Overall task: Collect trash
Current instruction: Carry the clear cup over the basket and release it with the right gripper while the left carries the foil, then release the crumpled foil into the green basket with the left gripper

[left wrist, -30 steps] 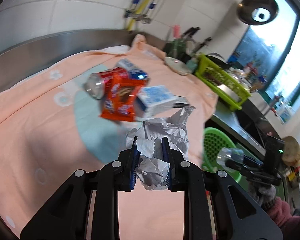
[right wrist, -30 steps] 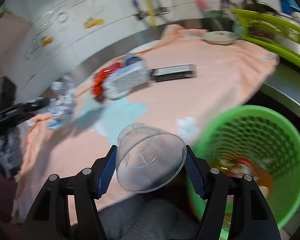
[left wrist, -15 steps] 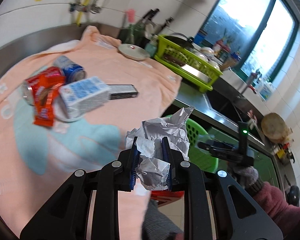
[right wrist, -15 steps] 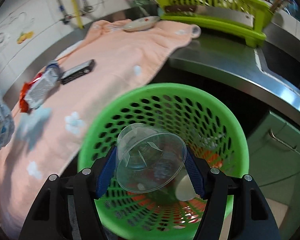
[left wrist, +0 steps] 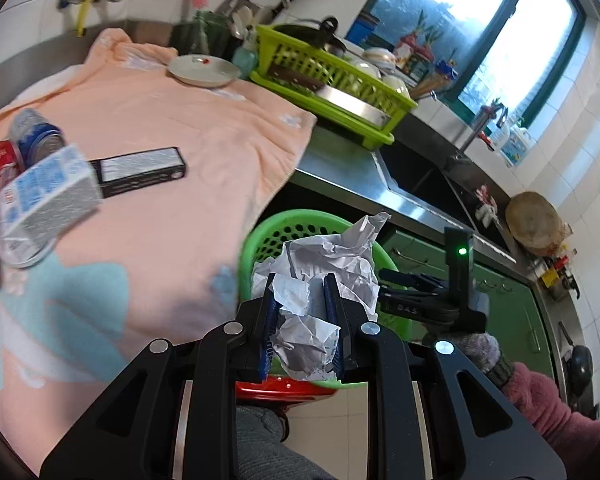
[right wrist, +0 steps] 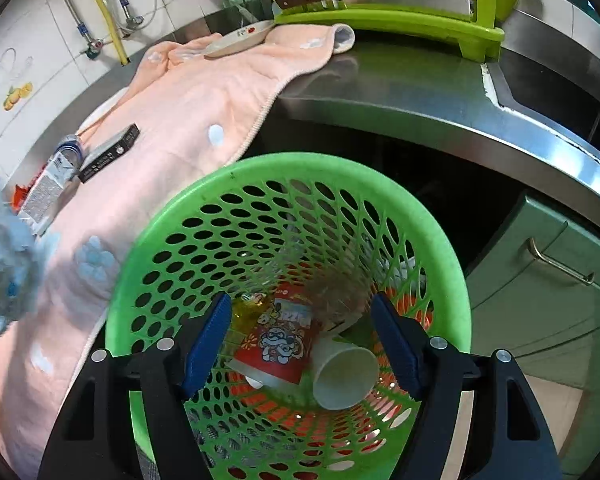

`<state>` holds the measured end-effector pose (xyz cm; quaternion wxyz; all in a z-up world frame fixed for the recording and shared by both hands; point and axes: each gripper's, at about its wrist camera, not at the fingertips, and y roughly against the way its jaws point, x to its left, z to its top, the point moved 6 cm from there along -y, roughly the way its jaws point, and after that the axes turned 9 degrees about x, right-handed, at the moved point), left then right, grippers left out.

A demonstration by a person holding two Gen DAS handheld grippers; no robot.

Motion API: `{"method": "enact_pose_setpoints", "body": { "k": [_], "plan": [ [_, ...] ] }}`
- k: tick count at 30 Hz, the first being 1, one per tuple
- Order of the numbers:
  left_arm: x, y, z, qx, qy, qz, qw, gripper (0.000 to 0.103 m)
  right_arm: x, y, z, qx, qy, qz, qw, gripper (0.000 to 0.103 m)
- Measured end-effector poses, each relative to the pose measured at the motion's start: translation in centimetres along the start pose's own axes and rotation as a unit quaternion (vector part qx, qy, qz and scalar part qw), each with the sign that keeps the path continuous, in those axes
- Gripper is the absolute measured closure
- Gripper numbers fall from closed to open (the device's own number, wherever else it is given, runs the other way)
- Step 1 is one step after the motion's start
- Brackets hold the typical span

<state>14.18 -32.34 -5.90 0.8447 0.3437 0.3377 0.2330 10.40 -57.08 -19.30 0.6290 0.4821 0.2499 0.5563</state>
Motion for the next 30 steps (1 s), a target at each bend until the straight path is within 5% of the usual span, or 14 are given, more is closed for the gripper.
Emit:
{"method": "enact_pose_setpoints", "body": {
  "k": [17, 24, 30],
  "plan": [
    [-2.2, -11.2, 1.0, 0.087, -0.006, 0.013, 0.9961, 0.078, -1.6, 6.2, -2.1, -0.055, 0.002, 0.026, 0.998, 0.030],
    [-2.0, -12.2, 1.1, 0.090, -0.001, 0.014, 0.9959, 0.057, -1.4, 6.5, -2.6, -0.056, 0.001, 0.033, 0.998, 0.029],
    [-1.2, -11.1, 1.0, 0.082, 0.003, 0.017, 0.9965, 0.054, -0.5, 6.4, -2.5, -0.053, 0.008, 0.039, 0.998, 0.029]
  ]
}}
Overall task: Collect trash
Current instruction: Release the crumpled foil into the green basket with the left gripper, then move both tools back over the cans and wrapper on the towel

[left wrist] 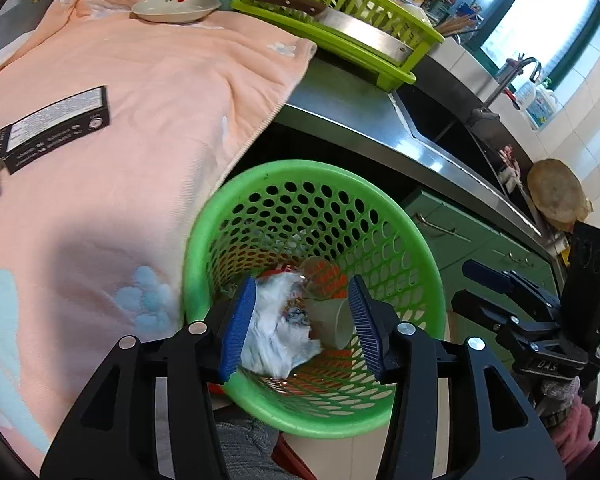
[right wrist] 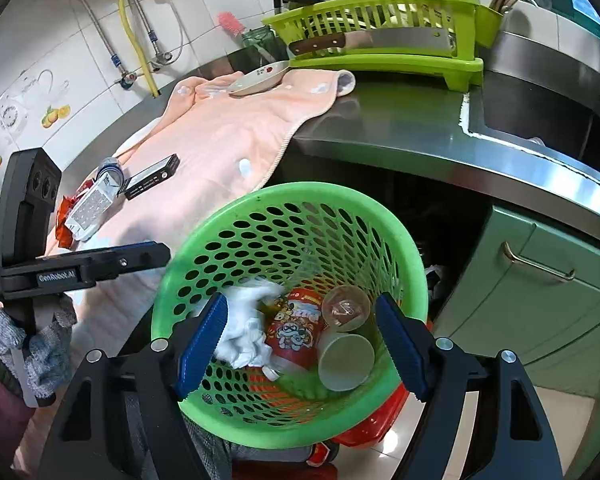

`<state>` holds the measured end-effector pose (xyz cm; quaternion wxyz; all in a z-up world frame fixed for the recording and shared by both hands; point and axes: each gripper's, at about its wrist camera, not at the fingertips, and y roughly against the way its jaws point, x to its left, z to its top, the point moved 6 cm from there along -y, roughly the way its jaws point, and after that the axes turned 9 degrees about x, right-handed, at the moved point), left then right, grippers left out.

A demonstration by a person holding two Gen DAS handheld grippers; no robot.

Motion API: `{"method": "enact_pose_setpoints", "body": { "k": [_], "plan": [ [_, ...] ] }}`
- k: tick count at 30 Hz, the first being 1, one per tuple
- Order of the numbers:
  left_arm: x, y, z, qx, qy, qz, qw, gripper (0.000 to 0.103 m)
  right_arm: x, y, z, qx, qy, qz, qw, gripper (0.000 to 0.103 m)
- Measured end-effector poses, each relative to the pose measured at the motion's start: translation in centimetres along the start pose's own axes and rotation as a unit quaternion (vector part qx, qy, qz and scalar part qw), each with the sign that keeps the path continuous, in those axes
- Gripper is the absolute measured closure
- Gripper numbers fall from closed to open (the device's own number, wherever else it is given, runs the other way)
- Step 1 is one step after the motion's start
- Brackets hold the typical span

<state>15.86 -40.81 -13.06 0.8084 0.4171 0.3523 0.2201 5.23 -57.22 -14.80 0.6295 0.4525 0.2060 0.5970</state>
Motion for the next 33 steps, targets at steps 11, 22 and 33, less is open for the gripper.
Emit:
{"method": "enact_pose_setpoints", "body": {
  "k": [11, 22, 33],
  "plan": [
    [3.9, 6.9, -0.9, -0.060, 0.008, 0.052, 0.9968, 0.054, 3.2, -0.3, 0.7, 0.002, 0.024, 0.014, 1.000, 0.029],
    [13.4, 17.1, -3.3, -0.156, 0.105, 0.163, 0.9686, 0.054, 9.2, -1.6, 2.1, 0.009, 0.075, 0.039, 0.996, 0.029],
    [22.2, 21.1, -5.9, -0.172, 0.173, 0.227, 0.9429, 0.054, 16.3, -3.7, 3.4, 0.023, 0.132, 0.067, 0.989, 0.029]
  ]
}}
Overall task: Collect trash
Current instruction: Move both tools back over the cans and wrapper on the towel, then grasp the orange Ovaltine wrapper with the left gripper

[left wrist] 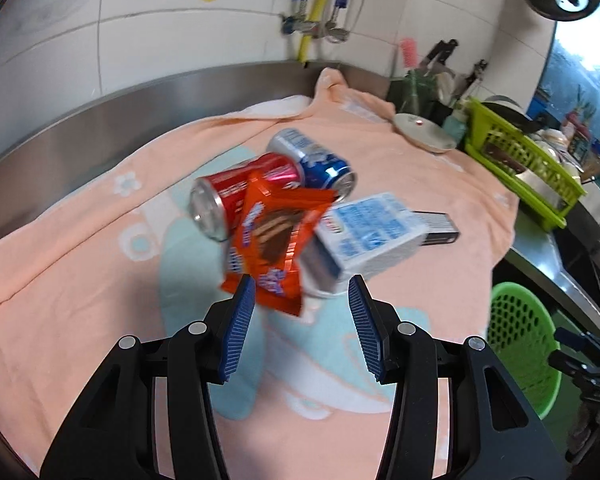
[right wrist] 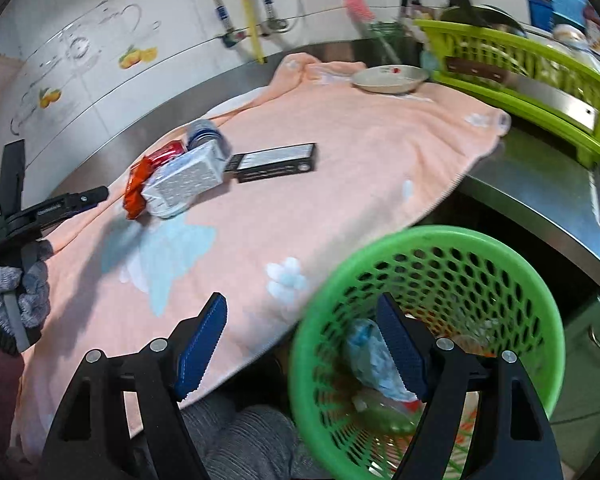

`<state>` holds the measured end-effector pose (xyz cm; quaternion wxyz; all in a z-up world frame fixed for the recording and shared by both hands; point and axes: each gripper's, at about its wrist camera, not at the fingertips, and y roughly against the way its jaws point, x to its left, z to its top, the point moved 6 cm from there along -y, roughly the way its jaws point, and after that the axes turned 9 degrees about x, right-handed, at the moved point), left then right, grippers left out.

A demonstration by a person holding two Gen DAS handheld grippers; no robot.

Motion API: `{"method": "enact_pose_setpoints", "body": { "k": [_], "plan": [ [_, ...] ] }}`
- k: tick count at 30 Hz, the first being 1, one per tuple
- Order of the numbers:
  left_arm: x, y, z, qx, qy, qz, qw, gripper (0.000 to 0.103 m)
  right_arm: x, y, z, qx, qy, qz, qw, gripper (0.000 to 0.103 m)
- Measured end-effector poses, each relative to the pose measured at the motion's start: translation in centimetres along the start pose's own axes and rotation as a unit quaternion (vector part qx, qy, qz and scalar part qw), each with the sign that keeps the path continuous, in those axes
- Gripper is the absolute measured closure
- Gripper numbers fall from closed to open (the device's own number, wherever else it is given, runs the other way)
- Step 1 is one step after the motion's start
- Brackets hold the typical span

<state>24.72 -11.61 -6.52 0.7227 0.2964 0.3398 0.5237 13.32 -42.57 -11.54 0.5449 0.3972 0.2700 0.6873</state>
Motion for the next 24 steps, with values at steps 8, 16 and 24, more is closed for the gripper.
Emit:
{"method": "enact_pose_setpoints", "body": {
  "k": [8, 16, 24],
  "plan": [
    [0.9, -2.5, 0.3, 0.018, 0.001, -0.003, 0.9998, 0.054, 3.3, -1.3, 1.7, 0.007, 0.029, 0.010, 1.000, 0.029],
    [1.2, -4.3, 1.2, 0.027, -0.003, 0.000, 0.9996, 0.054, 5.7, -2.6, 3.1, 0.015, 0.048, 0.016, 0.999, 0.029],
    [1.4, -5.3, 1.6, 0.030, -0.004, -0.006, 0.9995, 0.059, 7.9, -4.1, 4.4, 0.023, 0.067, 0.024, 0.997, 0.029]
  ]
}}
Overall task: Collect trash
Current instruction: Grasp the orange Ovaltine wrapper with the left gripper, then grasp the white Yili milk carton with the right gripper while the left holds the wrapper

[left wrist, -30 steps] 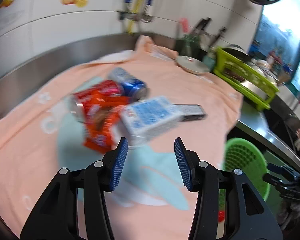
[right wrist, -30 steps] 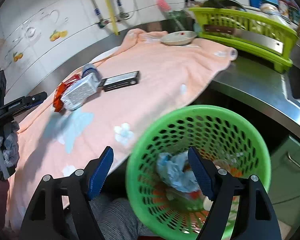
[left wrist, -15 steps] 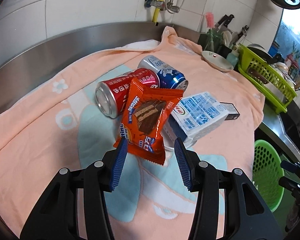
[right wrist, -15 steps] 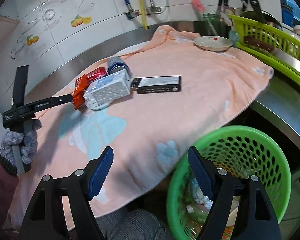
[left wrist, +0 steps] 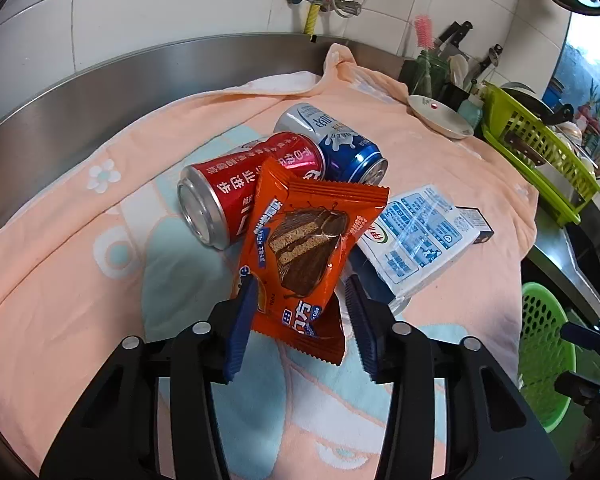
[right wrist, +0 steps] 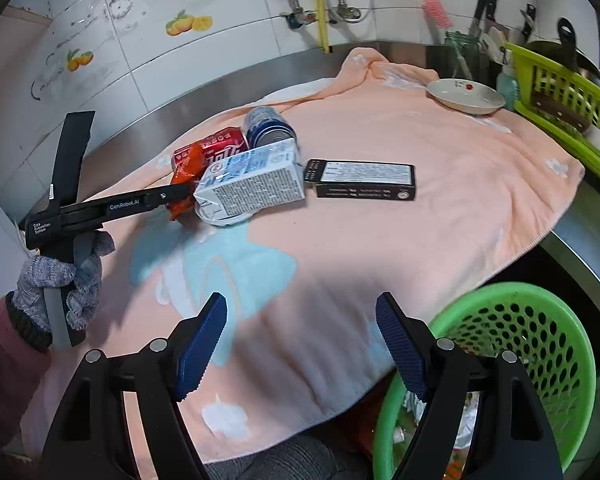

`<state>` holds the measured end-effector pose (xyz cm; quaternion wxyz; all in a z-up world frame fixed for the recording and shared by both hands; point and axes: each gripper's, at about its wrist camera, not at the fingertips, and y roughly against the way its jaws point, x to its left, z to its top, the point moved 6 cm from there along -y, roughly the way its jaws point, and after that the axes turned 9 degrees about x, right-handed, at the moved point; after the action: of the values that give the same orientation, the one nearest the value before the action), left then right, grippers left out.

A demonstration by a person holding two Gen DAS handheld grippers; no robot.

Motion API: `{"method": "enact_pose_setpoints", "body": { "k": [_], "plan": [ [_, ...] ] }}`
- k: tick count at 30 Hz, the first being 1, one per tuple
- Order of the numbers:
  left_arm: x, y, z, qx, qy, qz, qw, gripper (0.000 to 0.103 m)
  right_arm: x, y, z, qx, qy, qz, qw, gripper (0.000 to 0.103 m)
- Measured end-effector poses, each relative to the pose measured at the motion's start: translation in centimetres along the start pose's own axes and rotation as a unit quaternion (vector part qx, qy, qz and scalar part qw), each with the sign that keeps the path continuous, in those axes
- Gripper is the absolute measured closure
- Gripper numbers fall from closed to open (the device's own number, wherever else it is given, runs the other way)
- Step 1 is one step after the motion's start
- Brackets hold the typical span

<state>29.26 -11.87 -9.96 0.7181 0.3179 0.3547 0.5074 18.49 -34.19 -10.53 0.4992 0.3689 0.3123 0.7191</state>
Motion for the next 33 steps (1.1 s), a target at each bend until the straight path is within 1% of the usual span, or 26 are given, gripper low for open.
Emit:
{"method": "enact_pose_setpoints", "body": {
  "k": [3, 5, 6, 10, 14, 15, 16, 20, 23, 27, 30, 32, 33],
  "plan": [
    [0.2, -0.2, 0.1, 0.001, -0.001, -0.004, 1.0000, 0.063, 0.7, -0.5, 0.7, 0.004, 0.013, 0.001, 1.000, 0.028],
    [0.2, -0.2, 0.1, 0.003, -0.004, -0.008, 1.0000, 0.067, 1.1, -0.8, 1.1, 0.006, 0.030, -0.002, 1.000, 0.025],
    [0.1, -0.2, 0.1, 0.004, -0.006, -0.010, 0.9999, 0.072, 1.3, -0.9, 1.4, 0.008, 0.042, -0.004, 0.999, 0.025],
    [-0.3, -0.2, 0.0, 0.005, -0.014, -0.017, 0.9998, 0.080, 2.1, -1.8, 2.6, 0.017, 0.099, -0.016, 0.995, 0.024],
    [-0.4, -0.4, -0.1, 0.009, -0.021, -0.021, 0.9995, 0.084, 3.0, -2.5, 4.3, 0.028, 0.157, -0.010, 0.987, 0.023],
    [-0.4, -0.4, -0.1, 0.009, -0.022, -0.021, 0.9995, 0.085, 3.4, -2.8, 5.1, 0.029, 0.188, -0.017, 0.982, 0.022],
    [-0.5, -0.4, -0.2, 0.010, -0.024, -0.023, 0.9994, 0.086, 3.7, -2.9, 5.4, 0.030, 0.202, -0.020, 0.979, 0.022],
    [-0.2, 0.3, -0.3, 0.006, -0.023, -0.030, 0.9993, 0.088, 4.9, -3.9, 7.9, 0.042, 0.272, -0.012, 0.961, 0.019],
    [0.4, 1.6, -0.6, -0.002, -0.016, -0.035, 0.9993, 0.088, 6.2, -5.0, 9.4, 0.056, 0.328, -0.003, 0.943, 0.018],
    [1.3, 3.4, -1.5, -0.011, -0.001, -0.038, 0.9992, 0.088, 8.2, -6.9, 10.6, 0.089, 0.406, 0.007, 0.909, 0.017],
    [2.0, 4.2, -2.4, -0.010, 0.014, -0.041, 0.9990, 0.088, 9.3, -8.8, 11.5, 0.118, 0.456, 0.016, 0.882, 0.017],
    [2.4, 4.7, -3.0, -0.010, 0.023, -0.044, 0.9987, 0.088, 9.6, -10.0, 12.2, 0.125, 0.471, 0.010, 0.873, 0.017],
    [2.6, 4.8, -3.2, -0.010, 0.026, -0.043, 0.9987, 0.088, 9.7, -10.8, 12.5, 0.141, 0.476, 0.017, 0.868, 0.017]
  ]
}}
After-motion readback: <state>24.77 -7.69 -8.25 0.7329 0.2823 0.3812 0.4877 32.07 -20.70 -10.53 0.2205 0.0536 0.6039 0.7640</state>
